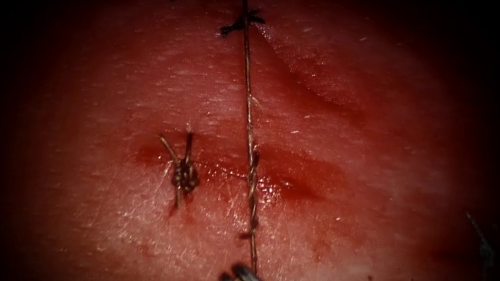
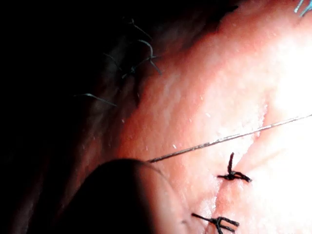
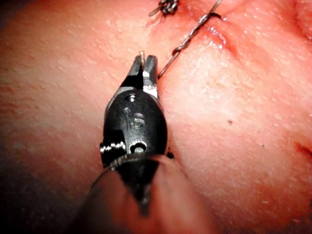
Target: Wound Closure
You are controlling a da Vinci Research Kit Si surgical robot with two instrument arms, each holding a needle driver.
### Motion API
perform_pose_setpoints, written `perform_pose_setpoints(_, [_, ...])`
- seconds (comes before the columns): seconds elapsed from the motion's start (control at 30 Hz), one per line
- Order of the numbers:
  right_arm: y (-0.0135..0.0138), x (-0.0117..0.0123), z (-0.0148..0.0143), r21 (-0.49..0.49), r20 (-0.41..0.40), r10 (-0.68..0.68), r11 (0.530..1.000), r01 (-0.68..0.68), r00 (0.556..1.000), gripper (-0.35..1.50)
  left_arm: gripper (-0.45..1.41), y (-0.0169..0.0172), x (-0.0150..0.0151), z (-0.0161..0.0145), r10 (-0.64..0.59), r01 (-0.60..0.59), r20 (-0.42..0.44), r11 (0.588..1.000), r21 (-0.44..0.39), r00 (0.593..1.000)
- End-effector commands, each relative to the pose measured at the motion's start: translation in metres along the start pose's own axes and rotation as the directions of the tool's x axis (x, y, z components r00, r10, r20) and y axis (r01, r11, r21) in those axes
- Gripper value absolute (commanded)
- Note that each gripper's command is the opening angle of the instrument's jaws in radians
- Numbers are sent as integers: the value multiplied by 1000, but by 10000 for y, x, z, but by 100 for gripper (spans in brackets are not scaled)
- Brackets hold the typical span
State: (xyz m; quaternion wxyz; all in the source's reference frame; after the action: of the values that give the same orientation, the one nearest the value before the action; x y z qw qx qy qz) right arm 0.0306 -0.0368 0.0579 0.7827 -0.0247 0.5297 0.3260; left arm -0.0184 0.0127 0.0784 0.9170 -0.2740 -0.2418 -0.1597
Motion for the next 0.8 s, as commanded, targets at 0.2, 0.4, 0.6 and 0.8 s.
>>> perform_pose_setpoints(0.2, [-7, -2, 9, 3, 4, 5, 1000, -5, 1000, -35, -45, -11, -5, 8, 16, -16, -2, 1000, 14, 1000])
perform_pose_setpoints(0.4, [10, 8, 23, -16, -55, 24, 1000, -25, 998, 15, -45, -30, -10, -13, -65, 67, -23, 993, 95, 998])
perform_pose_setpoints(0.6, [23, 35, 18, 63, -95, 51, 997, -45, 994, 113, -45, -57, -29, -73, -129, 124, 6, 968, 218, 992])
perform_pose_setpoints(0.8, [31, 59, 5, 120, -101, 73, 991, -61, 992, 131, -45, -80, -49, -140, -214, 190, 46, 932, 309, 976])
